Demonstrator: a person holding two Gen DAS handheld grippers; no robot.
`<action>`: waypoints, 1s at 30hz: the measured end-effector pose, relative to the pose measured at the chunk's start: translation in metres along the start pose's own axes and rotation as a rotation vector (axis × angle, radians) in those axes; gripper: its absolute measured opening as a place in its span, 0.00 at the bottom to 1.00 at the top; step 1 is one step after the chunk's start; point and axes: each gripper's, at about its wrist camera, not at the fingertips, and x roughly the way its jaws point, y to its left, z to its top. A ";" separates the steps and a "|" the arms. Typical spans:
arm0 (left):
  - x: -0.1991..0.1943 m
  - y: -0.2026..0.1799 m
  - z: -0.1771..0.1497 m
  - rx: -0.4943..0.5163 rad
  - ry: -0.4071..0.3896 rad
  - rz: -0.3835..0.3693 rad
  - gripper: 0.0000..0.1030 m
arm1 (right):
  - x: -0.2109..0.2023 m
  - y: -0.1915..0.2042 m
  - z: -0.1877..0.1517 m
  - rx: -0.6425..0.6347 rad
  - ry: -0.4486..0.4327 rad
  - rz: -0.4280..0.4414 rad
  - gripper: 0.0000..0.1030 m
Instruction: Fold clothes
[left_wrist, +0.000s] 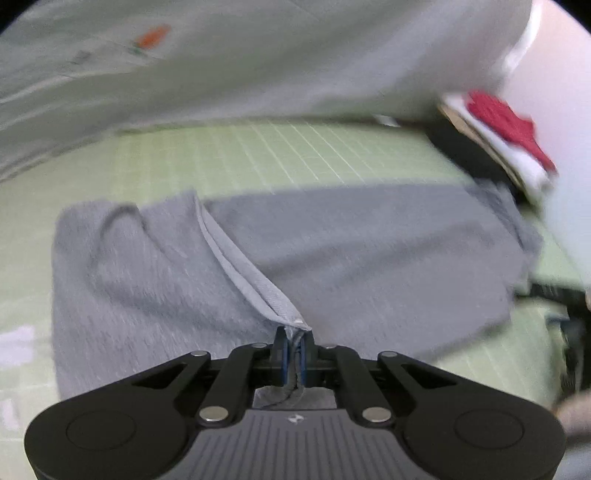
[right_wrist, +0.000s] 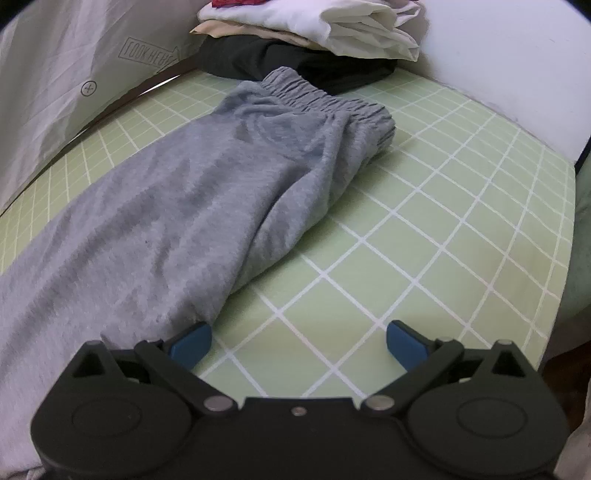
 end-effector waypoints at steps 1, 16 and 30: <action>0.009 -0.004 -0.003 0.024 0.041 0.010 0.16 | 0.000 -0.003 0.002 0.012 -0.001 0.008 0.99; 0.018 0.030 0.044 -0.112 0.073 0.238 0.83 | 0.032 -0.046 0.067 0.159 -0.088 0.077 0.99; 0.051 0.080 0.051 -0.264 0.202 0.463 0.96 | 0.085 -0.026 0.126 0.018 -0.132 0.040 1.00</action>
